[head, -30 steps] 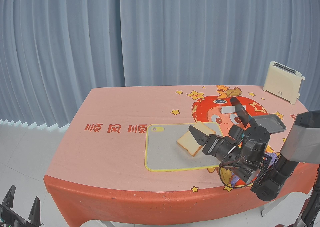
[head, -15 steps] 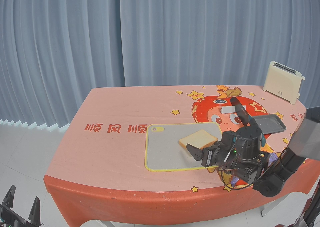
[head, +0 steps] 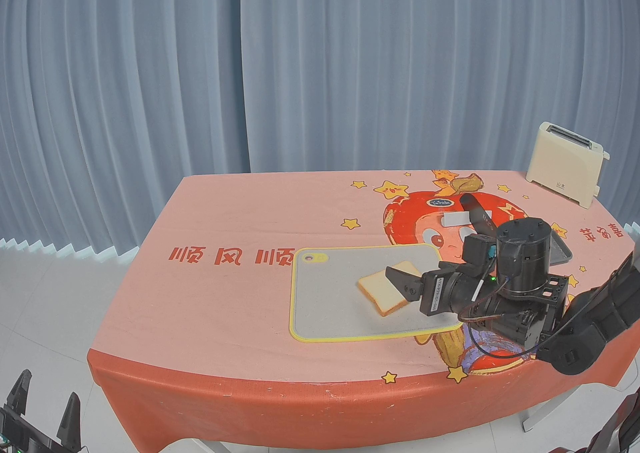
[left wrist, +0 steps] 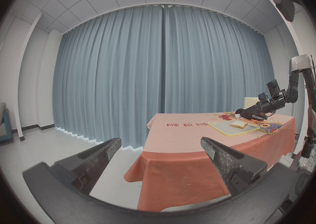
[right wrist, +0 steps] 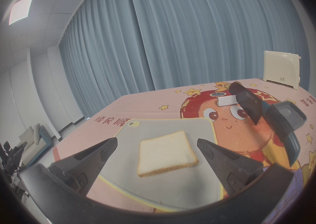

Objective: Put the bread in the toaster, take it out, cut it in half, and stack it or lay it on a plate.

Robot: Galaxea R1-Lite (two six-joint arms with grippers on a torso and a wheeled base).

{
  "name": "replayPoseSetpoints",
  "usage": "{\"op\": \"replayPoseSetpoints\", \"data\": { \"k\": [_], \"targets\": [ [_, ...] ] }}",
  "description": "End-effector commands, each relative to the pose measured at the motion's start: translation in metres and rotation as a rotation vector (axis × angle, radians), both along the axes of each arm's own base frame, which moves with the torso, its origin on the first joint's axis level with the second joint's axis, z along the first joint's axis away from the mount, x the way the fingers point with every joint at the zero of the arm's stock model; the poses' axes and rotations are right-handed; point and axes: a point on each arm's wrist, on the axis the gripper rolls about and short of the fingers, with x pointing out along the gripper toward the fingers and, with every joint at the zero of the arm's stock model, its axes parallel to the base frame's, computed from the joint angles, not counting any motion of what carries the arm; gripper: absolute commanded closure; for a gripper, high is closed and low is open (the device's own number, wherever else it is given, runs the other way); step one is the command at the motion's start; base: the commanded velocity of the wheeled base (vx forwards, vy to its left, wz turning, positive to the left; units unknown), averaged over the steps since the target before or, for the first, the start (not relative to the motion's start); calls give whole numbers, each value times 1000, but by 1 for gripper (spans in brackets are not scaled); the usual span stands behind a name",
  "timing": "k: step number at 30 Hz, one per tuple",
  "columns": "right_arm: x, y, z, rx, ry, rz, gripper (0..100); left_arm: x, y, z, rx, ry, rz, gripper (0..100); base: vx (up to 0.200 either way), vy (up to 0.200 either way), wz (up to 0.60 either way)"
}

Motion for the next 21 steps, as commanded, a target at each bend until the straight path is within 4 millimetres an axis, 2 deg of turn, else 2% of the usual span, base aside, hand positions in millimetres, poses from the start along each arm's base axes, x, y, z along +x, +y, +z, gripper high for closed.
{"op": "replayPoseSetpoints", "data": {
  "k": [1,6,11,12,17,21],
  "targets": [
    [-9,-7,16,29,-13,-6,0,0,0,-5,0,0,1,0,0,0,0],
    [-11,-7,16,47,-5,-13,0,0,0,-5,0,0,-1,0,0,0,0],
    [-13,-17,34,84,-55,-38,0,0,0,-5,0,0,1,0,0,0,0],
    [-17,-27,50,109,-97,-65,0,0,0,-5,0,0,1,0,0,0,0],
    [-35,-59,87,122,-214,-134,0,0,0,-5,0,0,1,0,0,0,0],
    [-51,-87,102,26,-218,-180,0,0,0,-5,0,0,1,0,0,0,0]
  ]
}}
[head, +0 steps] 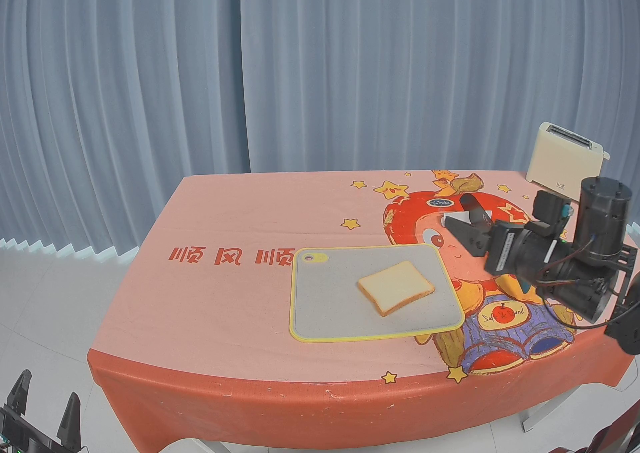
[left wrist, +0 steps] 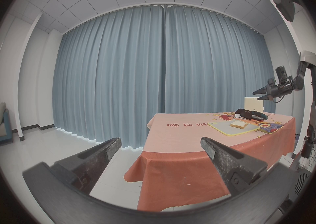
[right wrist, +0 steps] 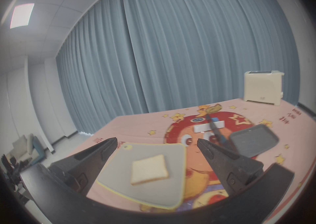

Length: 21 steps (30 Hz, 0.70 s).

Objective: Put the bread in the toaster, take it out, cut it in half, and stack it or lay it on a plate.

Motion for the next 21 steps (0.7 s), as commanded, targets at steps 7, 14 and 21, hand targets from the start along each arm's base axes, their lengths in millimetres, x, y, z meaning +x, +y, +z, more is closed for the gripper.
{"op": "replayPoseSetpoints", "data": {
  "k": [7,14,21],
  "targets": [
    [-34,-59,37,-124,-44,-123,0,0,0,-5,0,0,1,0,0,0,0],
    [-39,-61,31,-149,-34,-117,0,0,0,-5,0,0,0,0,0,0,0],
    [-44,-68,35,-143,-57,-136,0,0,0,-5,0,0,1,0,0,0,0]
  ]
}}
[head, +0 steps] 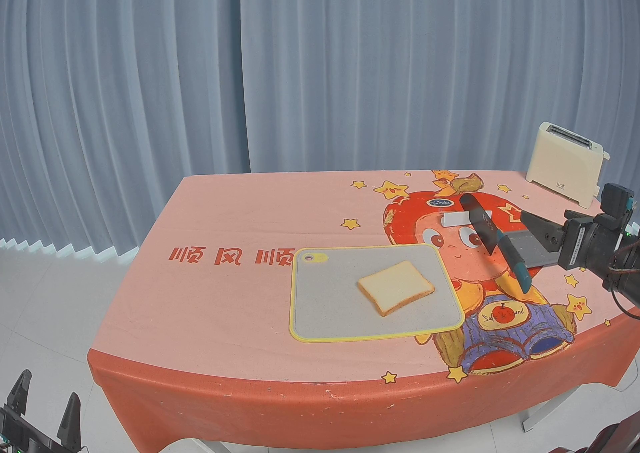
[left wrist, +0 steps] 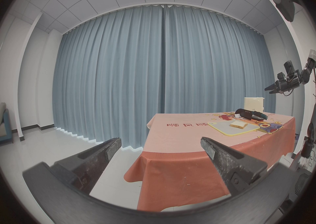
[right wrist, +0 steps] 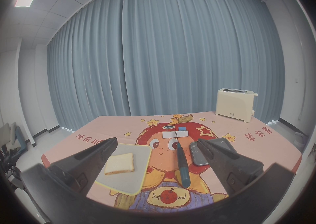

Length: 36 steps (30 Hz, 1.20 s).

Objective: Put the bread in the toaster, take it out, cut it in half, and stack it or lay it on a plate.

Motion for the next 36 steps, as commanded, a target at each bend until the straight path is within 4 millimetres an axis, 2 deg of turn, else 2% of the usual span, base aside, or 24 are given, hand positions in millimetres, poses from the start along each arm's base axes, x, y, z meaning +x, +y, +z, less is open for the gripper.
{"op": "replayPoseSetpoints", "data": {
  "k": [1,6,12,23,30,36],
  "targets": [
    [-8,-5,5,16,-29,-3,0,0,0,-5,0,1,1,0,0,0,0],
    [-32,-13,2,28,-53,5,0,0,0,-5,0,0,1,0,0,0,0],
    [-38,-17,3,20,-53,-17,0,0,0,-5,0,0,1,0,0,0,0],
    [-40,-18,-7,6,-9,-22,0,0,0,-5,0,0,1,0,0,0,0],
    [-39,-20,-36,-39,105,-32,0,0,0,-5,0,0,1,0,0,0,0],
    [-33,-23,-40,-48,131,-54,0,0,0,-5,0,0,1,0,0,0,0]
  ]
}}
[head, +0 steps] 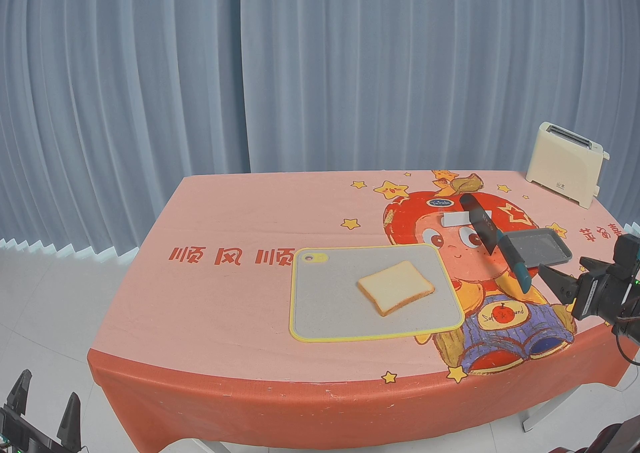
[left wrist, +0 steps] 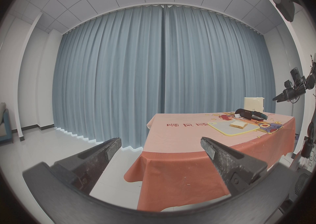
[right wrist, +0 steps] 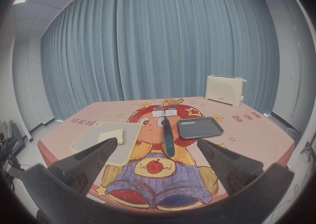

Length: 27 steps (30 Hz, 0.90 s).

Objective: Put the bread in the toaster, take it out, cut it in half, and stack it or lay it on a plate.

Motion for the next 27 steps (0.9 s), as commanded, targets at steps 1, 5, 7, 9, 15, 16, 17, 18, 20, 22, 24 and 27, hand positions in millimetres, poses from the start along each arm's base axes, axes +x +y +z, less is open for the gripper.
{"op": "replayPoseSetpoints", "data": {
  "k": [1,5,7,9,15,16,17,18,20,22,24,27],
  "targets": [
    [6,0,-6,-13,37,-11,0,0,0,-5,-1,0,0,0,0,0,0],
    [9,-1,-7,-14,44,-22,0,0,0,-5,-1,1,2,0,0,0,0],
    [8,-1,-8,-14,44,-22,0,0,0,-5,-1,0,0,0,0,0,0],
    [7,-1,-8,-14,43,-22,0,0,0,-5,-1,0,0,0,0,0,0],
    [9,0,-7,-16,46,-22,0,0,0,-5,-1,1,2,0,0,0,0],
    [10,0,-6,-15,43,-23,0,0,0,-5,-1,0,2,0,0,0,0],
    [11,0,-5,-15,38,-21,0,0,0,-5,-1,0,0,0,0,0,0],
    [11,0,-4,-14,34,-21,0,0,0,-5,-1,0,2,0,0,0,0],
    [12,1,-2,-12,28,-21,0,0,0,-5,-1,1,2,0,0,0,0],
    [14,1,0,-10,24,-19,0,0,0,-5,-1,1,0,0,0,0,0],
    [18,3,2,-9,19,-18,0,0,0,-5,-1,1,0,0,0,0,0],
    [20,5,2,-12,27,-13,0,0,0,-5,-1,1,0,0,0,0,0]
  ]
}}
